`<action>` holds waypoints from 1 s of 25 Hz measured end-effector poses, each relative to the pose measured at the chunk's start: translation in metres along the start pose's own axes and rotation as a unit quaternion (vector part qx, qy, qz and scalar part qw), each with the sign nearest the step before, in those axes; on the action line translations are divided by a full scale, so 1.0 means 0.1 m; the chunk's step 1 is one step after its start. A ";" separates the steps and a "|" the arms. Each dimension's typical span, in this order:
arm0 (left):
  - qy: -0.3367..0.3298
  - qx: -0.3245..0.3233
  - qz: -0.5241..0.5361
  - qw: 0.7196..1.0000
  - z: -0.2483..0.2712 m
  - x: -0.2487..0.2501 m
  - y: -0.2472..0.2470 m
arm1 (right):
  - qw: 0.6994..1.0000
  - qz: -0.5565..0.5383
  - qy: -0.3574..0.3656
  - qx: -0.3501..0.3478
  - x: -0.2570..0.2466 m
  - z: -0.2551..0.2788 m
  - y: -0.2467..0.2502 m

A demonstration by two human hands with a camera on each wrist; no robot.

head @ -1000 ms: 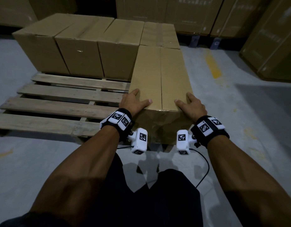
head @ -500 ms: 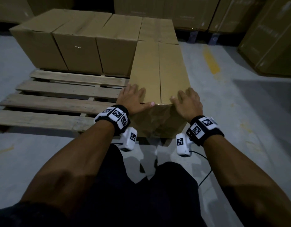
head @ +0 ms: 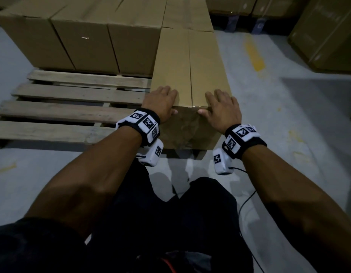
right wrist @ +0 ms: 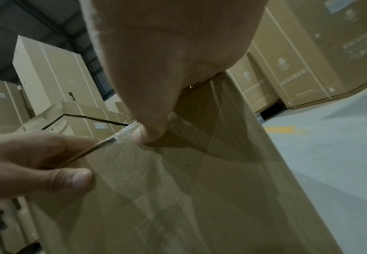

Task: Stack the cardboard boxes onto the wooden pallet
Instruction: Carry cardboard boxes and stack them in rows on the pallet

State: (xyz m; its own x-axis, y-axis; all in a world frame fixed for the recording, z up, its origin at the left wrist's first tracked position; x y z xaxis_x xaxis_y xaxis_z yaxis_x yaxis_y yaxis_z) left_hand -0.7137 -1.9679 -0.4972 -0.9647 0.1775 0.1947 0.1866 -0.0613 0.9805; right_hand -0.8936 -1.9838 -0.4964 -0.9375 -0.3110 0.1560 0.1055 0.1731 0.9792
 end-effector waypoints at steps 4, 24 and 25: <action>0.014 0.003 0.002 1.000 -0.04 0.01 0.00 | 1.000 0.002 0.003 -0.003 0.00 -0.09 -0.04; 0.036 0.023 0.001 0.999 -0.07 0.02 0.04 | 1.000 -0.007 0.000 -0.030 -0.01 -0.23 -0.05; 0.038 0.028 0.003 0.999 -0.01 0.02 0.05 | 1.000 -0.010 0.002 -0.024 -0.03 -0.17 0.00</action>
State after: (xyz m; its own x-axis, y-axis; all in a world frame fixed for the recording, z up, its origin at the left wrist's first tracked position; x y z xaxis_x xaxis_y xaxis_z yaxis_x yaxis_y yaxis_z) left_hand -0.7151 -1.9691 -0.4914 -0.9745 0.1019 0.1998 0.2001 -0.0074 0.9797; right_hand -0.8851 -1.9991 -0.4948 -0.9380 -0.3182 0.1371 0.1032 0.1212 0.9872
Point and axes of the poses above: each hand's wrist, its own z-axis away from the middle knuckle, its own y-axis out of the back of the hand, x = y × z, the point moved 8 cm from there along -z, towards the middle knuckle, and after that the axes turned 11 degrees about z, right-handed, at the moved point
